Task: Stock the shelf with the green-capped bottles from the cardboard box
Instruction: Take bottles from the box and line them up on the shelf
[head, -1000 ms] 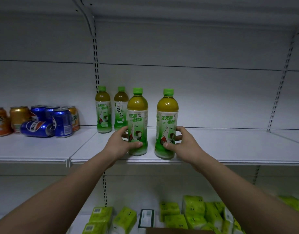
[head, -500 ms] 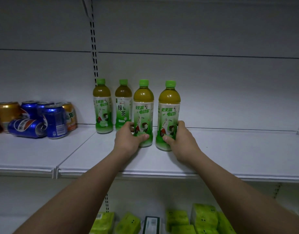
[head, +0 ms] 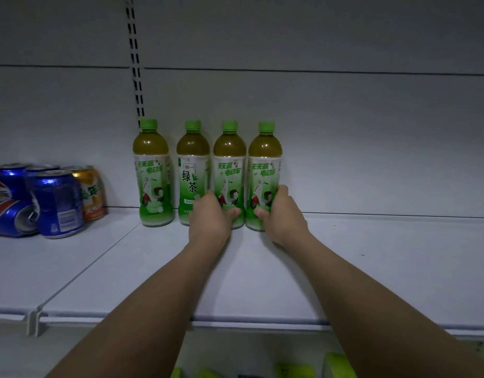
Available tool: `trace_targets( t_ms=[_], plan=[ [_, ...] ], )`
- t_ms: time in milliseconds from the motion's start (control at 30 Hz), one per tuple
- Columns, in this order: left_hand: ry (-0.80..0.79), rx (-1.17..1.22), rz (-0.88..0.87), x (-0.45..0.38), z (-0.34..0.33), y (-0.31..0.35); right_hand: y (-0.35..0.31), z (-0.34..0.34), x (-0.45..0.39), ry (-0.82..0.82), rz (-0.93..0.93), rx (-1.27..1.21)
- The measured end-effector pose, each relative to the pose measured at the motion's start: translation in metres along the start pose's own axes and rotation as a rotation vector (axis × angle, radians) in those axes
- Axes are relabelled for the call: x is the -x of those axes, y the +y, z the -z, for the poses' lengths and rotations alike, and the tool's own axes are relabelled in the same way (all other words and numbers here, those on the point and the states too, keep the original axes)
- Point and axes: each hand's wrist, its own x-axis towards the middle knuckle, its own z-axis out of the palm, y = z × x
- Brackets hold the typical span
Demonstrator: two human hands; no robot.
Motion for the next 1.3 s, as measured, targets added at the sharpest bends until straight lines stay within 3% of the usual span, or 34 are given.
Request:
trace_targets(
  t_ms=[233, 600, 733, 867, 967, 1100, 1300],
  plan=[
    [0.039, -0.037, -0.090, -0.004, -0.004, -0.009, 0.012, -0.011, -0.012, 0.028, 0.014, -0.074],
    [0.079, -0.016, -0.077, -0.002, 0.000, -0.009, 0.019, -0.008, -0.009, -0.011, 0.056, -0.119],
    [0.080, -0.122, -0.088, 0.004, 0.003, -0.005, 0.018, -0.011, -0.003, 0.009, 0.051, -0.110],
    [-0.074, -0.461, -0.113, 0.020, 0.016, 0.003, 0.008, -0.002, 0.017, 0.008, 0.027, 0.047],
    [-0.246, -0.574, -0.114, 0.033, 0.036, 0.004, 0.000, 0.017, 0.036, -0.072, 0.000, 0.036],
    [-0.317, -0.581, -0.143, 0.060, 0.057, 0.011, -0.001, 0.046, 0.068, -0.209, 0.038, 0.127],
    [-0.364, -0.513, -0.227, 0.104, 0.084, 0.053, -0.014, 0.101, 0.114, -0.252, 0.044, 0.189]
  ],
)
